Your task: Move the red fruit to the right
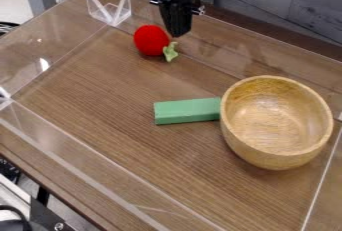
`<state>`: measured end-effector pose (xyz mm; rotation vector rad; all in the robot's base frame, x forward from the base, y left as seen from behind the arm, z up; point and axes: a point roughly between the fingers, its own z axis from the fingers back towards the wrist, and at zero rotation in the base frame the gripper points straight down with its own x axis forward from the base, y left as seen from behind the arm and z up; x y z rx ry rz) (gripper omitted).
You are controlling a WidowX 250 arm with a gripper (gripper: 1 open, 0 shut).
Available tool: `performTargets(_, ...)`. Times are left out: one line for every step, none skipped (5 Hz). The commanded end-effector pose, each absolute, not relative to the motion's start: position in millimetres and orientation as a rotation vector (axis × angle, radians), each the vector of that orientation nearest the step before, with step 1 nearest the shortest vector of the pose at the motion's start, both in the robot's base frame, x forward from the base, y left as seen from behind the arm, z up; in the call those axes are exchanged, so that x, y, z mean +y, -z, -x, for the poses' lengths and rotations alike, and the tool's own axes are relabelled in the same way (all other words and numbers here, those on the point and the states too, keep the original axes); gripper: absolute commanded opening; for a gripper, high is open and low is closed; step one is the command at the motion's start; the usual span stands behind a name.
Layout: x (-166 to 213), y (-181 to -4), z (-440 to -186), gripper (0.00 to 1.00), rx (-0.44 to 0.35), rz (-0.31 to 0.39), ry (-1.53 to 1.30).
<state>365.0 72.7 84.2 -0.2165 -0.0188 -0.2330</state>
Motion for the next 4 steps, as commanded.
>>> performTargets(76.6,-109.7,-375.3,0.00,-0.115,0.178,0.228)
performTargets(86.8,-110.8,-374.1,0.00,-0.111,0.177,0.184)
performTargets(96.5,-112.6,-374.1,0.00,-0.108,0.176,0.141)
performTargets(99.5,-99.9,-372.9,1.00,-0.095,0.175,0.116)
